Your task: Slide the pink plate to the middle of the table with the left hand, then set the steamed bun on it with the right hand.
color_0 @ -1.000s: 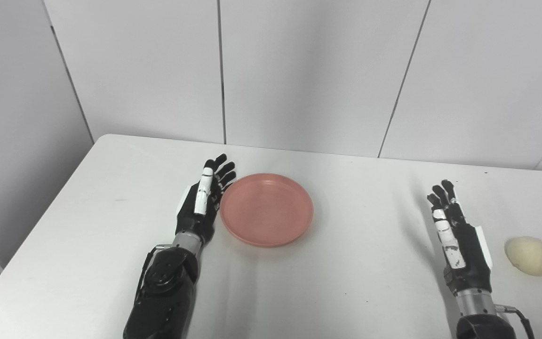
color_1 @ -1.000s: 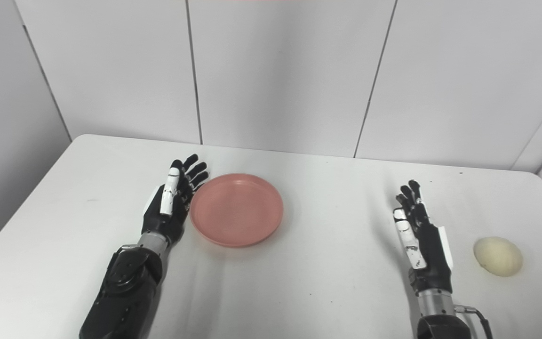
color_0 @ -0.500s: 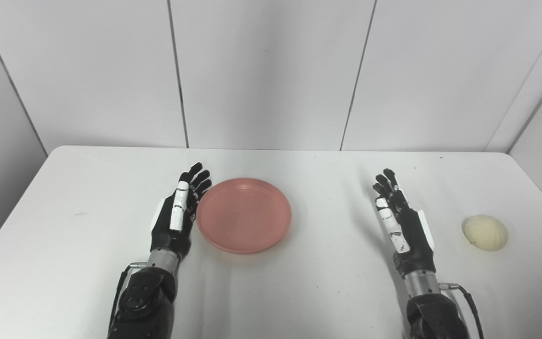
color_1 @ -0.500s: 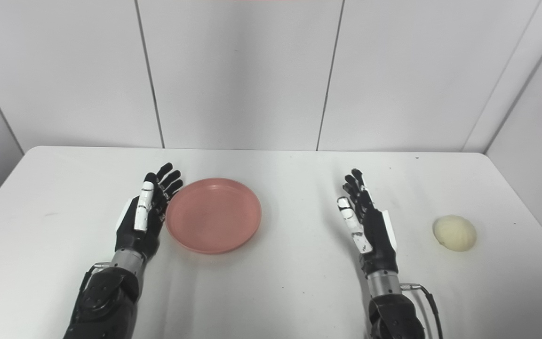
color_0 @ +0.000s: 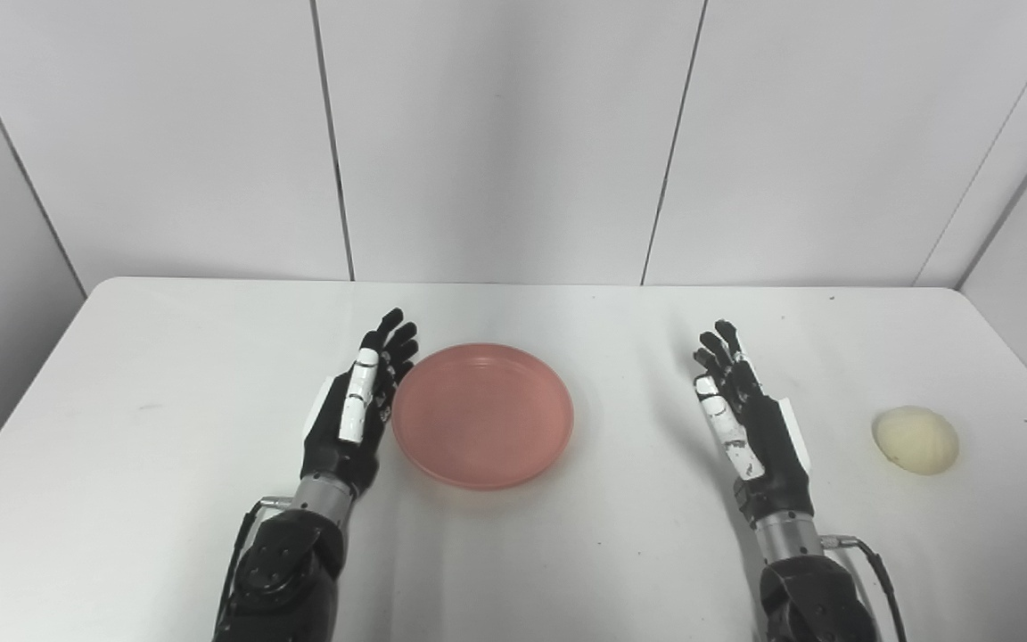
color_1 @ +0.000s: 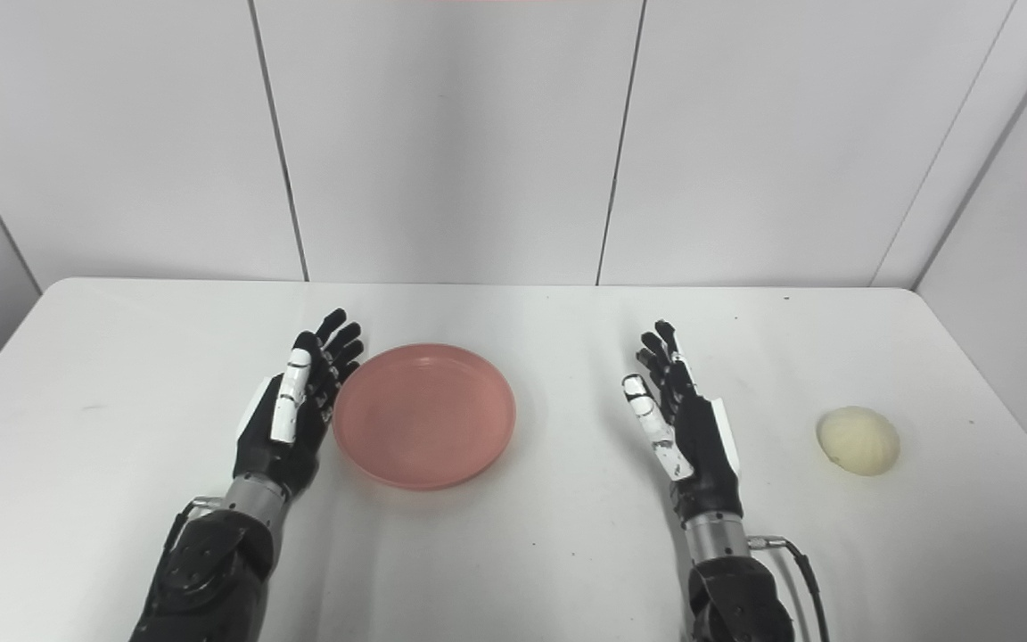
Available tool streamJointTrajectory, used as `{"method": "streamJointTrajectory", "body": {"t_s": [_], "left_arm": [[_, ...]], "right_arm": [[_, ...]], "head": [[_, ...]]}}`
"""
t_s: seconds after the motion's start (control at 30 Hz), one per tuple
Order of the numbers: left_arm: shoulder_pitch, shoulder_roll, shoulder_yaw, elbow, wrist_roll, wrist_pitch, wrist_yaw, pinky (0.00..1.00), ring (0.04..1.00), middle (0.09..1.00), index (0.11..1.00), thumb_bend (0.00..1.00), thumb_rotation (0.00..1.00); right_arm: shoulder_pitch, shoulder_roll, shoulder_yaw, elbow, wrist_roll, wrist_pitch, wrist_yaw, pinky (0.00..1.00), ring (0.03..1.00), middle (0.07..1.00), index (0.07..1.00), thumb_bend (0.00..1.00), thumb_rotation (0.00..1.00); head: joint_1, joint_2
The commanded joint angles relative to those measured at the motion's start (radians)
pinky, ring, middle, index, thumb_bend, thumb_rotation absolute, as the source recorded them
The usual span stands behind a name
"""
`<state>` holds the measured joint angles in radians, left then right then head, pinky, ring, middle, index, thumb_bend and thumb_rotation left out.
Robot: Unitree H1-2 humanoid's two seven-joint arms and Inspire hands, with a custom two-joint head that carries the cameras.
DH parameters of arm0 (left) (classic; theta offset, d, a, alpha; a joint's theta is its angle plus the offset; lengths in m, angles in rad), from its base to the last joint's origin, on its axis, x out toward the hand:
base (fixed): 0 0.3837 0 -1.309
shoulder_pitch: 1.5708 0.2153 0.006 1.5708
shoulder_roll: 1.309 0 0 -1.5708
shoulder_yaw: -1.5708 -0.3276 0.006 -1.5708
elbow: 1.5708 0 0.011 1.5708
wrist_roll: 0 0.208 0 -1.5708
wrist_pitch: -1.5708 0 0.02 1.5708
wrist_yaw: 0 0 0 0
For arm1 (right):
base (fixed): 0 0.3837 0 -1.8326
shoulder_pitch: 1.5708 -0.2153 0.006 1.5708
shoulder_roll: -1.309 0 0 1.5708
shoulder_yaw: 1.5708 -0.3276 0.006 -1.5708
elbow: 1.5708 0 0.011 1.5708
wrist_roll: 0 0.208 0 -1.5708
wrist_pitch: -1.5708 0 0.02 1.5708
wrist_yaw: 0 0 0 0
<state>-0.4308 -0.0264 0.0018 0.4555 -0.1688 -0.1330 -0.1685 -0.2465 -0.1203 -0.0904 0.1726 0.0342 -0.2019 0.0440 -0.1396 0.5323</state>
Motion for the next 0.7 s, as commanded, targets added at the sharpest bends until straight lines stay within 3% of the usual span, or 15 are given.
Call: {"method": "streamJointTrajectory", "body": {"t_s": [0.0,0.23,0.3,0.47,0.57,0.67], "left_arm": [[0.014,-0.016,-0.011,0.036,-0.007,-0.015,-0.025,1.00,0.975,0.961,0.934,0.51,1.00],[0.014,-0.013,-0.016,0.044,-0.012,-0.016,-0.057,1.00,0.983,0.971,0.948,0.50,1.00],[0.014,-0.013,-0.017,0.049,-0.015,-0.009,-0.064,1.00,0.985,0.972,0.951,0.48,1.00],[0.012,-0.011,-0.023,0.059,-0.006,-0.023,-0.069,1.00,0.976,0.964,0.945,0.48,1.00],[0.011,-0.009,-0.021,0.059,-0.010,-0.027,-0.075,0.99,0.967,0.959,0.942,0.47,1.00],[0.013,0.001,-0.020,0.051,-0.012,-0.021,-0.081,0.99,0.967,0.958,0.938,0.48,1.00]], "right_arm": [[0.009,0.014,0.010,0.018,-0.002,0.006,-0.005,0.99,0.926,0.932,0.961,0.70,0.78],[0.011,-0.014,0.032,0.001,-0.097,-0.008,-0.033,0.98,0.940,0.930,0.965,0.67,0.75],[-0.007,-0.029,0.021,-0.016,-0.164,-0.017,-0.079,0.91,0.908,0.905,0.935,0.65,0.66],[-0.058,-0.094,-0.026,-0.144,-0.246,0.056,-0.119,0.85,0.878,0.898,0.928,0.66,0.61],[-0.079,-0.138,-0.068,-0.228,-0.252,0.124,-0.117,0.83,0.878,0.897,0.933,0.72,0.57],[-0.093,-0.170,-0.099,-0.299,-0.292,0.198,-0.130,0.81,0.866,0.904,0.949,0.74,0.54]], "head": [[-0.009,-0.006],[-0.046,-0.038],[-0.052,-0.038],[-0.094,-0.040],[-0.123,-0.039],[-0.212,-0.039]]}}
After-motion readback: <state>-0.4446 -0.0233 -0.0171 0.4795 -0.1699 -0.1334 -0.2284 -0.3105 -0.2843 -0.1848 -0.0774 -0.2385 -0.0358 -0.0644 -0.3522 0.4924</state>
